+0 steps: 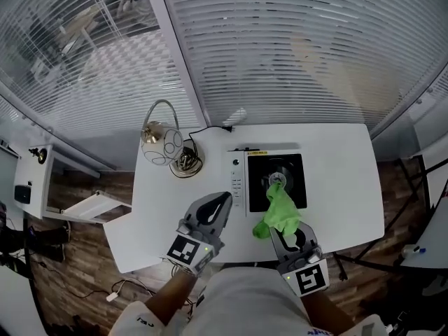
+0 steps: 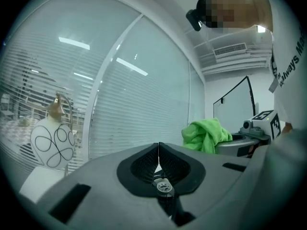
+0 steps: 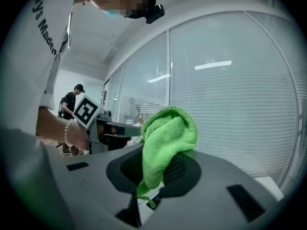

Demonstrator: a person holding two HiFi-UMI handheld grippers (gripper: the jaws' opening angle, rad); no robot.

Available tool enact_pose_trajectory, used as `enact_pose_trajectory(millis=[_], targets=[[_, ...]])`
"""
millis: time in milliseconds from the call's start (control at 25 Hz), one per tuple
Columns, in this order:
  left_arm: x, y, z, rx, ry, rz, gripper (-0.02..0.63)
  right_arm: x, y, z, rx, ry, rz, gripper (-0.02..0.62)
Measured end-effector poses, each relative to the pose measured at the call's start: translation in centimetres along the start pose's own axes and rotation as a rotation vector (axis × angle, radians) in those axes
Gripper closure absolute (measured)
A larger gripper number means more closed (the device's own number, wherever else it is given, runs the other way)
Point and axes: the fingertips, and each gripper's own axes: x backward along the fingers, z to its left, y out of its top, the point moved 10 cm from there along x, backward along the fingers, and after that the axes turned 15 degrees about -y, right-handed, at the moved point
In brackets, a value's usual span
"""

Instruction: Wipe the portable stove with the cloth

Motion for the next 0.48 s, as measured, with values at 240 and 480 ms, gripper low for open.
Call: enact_pose_trajectory(millis=[240,480], targets=[[-0.9,-4.1,1.8,0.024,-0.004,0.061,0.592,-0.6,-5.1,2.6,0.036,0.096,0.162,0.546],[-1.7,-8.2,3.7,0.052,-0.019,0.139,0.592,-1.6,-9.5,5.3,0.081,0.165,0.201,0.546]])
